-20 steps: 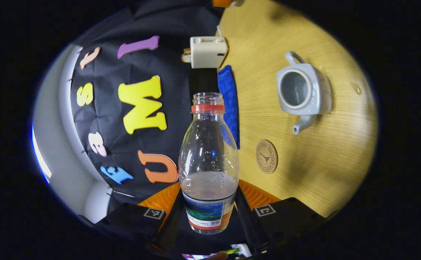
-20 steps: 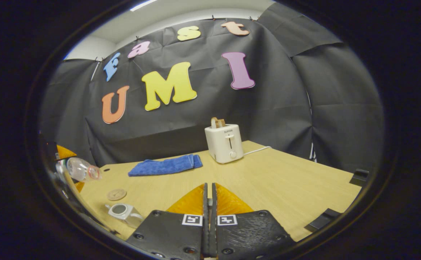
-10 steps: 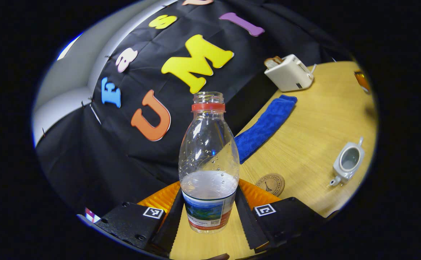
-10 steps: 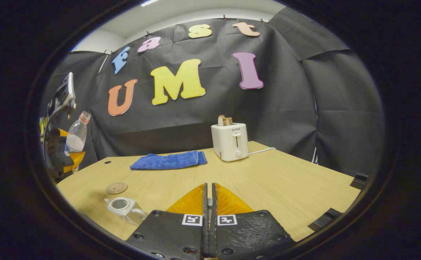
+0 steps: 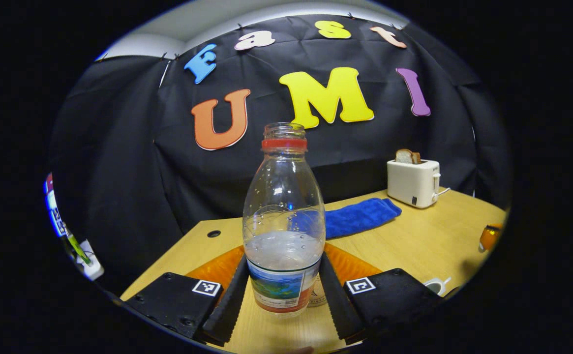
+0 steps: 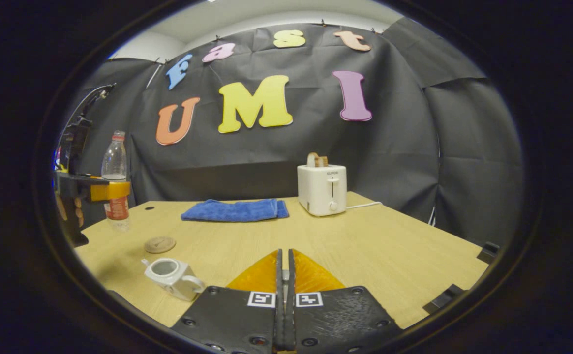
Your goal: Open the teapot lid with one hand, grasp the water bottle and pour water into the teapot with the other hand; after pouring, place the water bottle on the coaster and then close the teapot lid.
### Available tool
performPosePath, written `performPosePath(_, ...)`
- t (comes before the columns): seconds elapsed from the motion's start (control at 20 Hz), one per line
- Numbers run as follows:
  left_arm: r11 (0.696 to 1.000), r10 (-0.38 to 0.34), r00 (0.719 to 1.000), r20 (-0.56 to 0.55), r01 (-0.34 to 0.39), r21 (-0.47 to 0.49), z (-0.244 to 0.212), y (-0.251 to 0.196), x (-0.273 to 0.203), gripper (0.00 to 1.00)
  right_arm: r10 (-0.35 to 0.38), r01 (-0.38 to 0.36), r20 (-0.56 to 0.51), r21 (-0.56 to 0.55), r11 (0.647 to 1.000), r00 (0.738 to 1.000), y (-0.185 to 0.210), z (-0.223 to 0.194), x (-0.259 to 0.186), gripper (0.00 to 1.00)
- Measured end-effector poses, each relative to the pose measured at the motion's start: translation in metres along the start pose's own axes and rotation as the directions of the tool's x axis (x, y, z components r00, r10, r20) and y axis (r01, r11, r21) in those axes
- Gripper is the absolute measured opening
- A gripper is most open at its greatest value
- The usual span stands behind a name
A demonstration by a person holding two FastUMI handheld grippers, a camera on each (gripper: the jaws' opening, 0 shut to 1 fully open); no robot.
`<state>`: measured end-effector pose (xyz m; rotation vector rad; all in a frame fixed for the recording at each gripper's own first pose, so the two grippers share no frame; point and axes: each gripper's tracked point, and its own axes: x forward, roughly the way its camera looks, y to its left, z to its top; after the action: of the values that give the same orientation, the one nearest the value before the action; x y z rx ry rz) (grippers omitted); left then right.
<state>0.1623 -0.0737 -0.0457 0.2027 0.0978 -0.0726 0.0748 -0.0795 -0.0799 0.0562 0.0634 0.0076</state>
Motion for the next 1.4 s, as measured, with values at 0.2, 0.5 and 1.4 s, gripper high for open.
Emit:
performPosePath(0.2, 0.994, 0.011, 1.000, 0.021, -0.009, -0.107, -0.004, 0.003, 0.004, 0.77, 0.033, -0.033, 0.000, -0.014, 0.999, 0.999, 0.009, 0.003, -0.003, 0.00)
performPosePath(0.5, 0.983, -0.017, 0.996, 0.082, 0.032, -0.180, 0.002, -0.007, 0.028, 0.78, 0.052, -0.052, -0.008, -0.036, 0.998, 0.999, 0.018, 0.000, -0.008, 0.00)
performPosePath(1.4, 0.996, -0.041, 0.995, 0.090, 0.048, -0.079, -0.038, -0.037, 0.062, 0.81, 0.045, -0.047, -0.032, -0.063, 0.997, 0.998, 0.023, -0.018, 0.002, 0.00)
